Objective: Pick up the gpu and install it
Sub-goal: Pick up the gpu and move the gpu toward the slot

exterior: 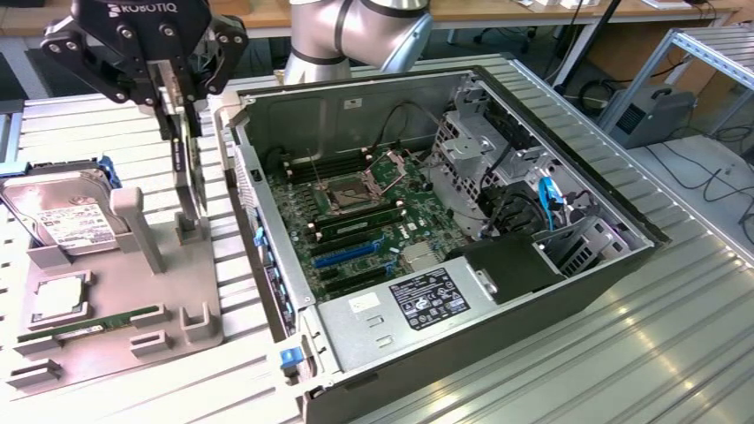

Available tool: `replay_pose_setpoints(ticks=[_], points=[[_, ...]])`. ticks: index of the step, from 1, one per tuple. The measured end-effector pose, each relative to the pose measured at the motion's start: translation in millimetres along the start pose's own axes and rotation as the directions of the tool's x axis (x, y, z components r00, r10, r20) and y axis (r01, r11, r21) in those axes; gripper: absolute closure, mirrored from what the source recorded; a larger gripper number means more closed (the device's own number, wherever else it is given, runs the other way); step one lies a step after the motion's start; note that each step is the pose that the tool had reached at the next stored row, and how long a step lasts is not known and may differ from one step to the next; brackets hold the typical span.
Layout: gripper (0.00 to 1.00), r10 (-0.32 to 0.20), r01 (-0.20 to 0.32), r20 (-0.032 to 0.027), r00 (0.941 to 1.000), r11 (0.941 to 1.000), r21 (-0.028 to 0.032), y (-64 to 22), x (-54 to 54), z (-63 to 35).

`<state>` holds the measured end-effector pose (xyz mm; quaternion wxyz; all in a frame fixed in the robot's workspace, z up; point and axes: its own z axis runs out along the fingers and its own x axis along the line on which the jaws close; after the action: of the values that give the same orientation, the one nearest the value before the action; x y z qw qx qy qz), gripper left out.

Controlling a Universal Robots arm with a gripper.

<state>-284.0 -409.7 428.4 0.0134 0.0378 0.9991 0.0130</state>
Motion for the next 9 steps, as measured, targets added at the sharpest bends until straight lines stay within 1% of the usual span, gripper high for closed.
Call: replay_pose_setpoints(ticks=[9], points=[[0.73,0.0,0.0,0.0002,1.0,1.0,0.0012,-6.0,-14.6,1.3]])
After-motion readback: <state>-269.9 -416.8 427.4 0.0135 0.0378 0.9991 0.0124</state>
